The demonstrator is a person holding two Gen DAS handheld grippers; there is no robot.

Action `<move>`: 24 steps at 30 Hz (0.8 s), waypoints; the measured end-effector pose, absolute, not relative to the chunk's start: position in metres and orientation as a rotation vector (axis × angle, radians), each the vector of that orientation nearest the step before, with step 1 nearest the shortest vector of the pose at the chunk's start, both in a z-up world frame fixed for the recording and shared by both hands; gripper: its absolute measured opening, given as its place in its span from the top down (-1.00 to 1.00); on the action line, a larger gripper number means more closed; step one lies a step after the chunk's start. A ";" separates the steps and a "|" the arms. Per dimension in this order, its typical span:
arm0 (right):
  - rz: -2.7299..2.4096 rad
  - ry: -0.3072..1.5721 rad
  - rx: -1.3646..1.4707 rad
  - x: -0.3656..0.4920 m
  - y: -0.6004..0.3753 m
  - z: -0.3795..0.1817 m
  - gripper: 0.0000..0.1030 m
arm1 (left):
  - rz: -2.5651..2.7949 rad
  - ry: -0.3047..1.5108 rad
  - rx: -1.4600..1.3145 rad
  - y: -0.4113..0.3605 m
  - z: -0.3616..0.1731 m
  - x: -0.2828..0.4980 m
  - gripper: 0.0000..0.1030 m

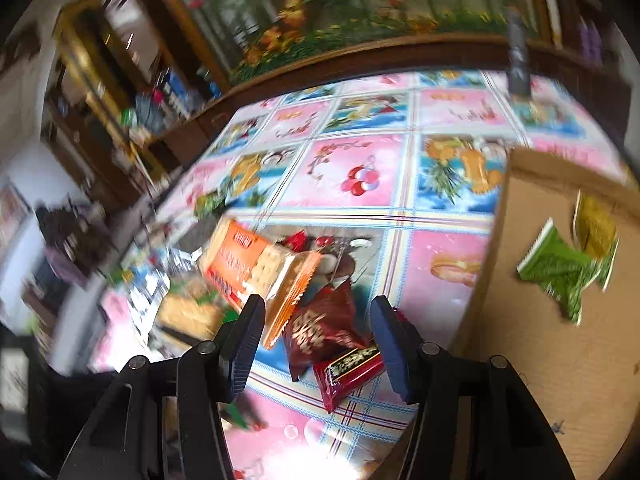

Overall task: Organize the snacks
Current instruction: 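Lift the cracker pack with left tool while right tool grasps a red-brown candy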

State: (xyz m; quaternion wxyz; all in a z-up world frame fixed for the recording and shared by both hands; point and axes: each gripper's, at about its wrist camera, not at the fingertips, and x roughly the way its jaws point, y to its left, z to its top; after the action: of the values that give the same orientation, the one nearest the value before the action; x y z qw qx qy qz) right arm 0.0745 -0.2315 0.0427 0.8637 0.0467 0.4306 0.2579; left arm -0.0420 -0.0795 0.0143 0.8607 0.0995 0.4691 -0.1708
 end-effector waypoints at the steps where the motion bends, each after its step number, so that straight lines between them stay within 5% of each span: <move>1: 0.562 0.911 0.032 0.069 -0.221 0.041 -0.18 | -0.339 0.987 0.197 -0.073 0.015 -0.045 0.04; 6: 0.966 0.962 0.041 0.043 -0.198 0.050 -0.18 | -0.267 0.989 0.142 -0.048 0.017 -0.046 -0.01; 12: 0.775 0.927 0.078 0.062 -0.218 0.046 -0.18 | -0.247 0.971 0.141 -0.053 0.017 -0.046 -0.19; 14: 0.787 0.911 0.057 0.056 -0.209 0.045 -0.18 | -0.241 0.962 0.137 -0.052 0.017 -0.048 0.03; 19: 0.732 0.893 -0.072 0.041 -0.177 0.032 -0.15 | -0.236 0.962 0.142 -0.051 0.017 -0.048 0.06; 21: 0.716 0.917 -0.116 0.039 -0.166 0.022 0.01 | -0.233 0.962 0.147 -0.051 0.017 -0.047 -0.02; 24: 0.678 0.933 -0.136 0.043 -0.164 0.012 0.23 | -0.202 0.977 0.109 -0.044 0.014 -0.039 -0.38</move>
State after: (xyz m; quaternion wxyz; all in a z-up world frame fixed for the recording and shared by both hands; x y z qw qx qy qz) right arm 0.0428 -0.1640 0.0118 0.8362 -0.0641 0.4407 0.3201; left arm -0.0392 -0.0442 0.0140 0.8768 0.0523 0.4681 -0.0970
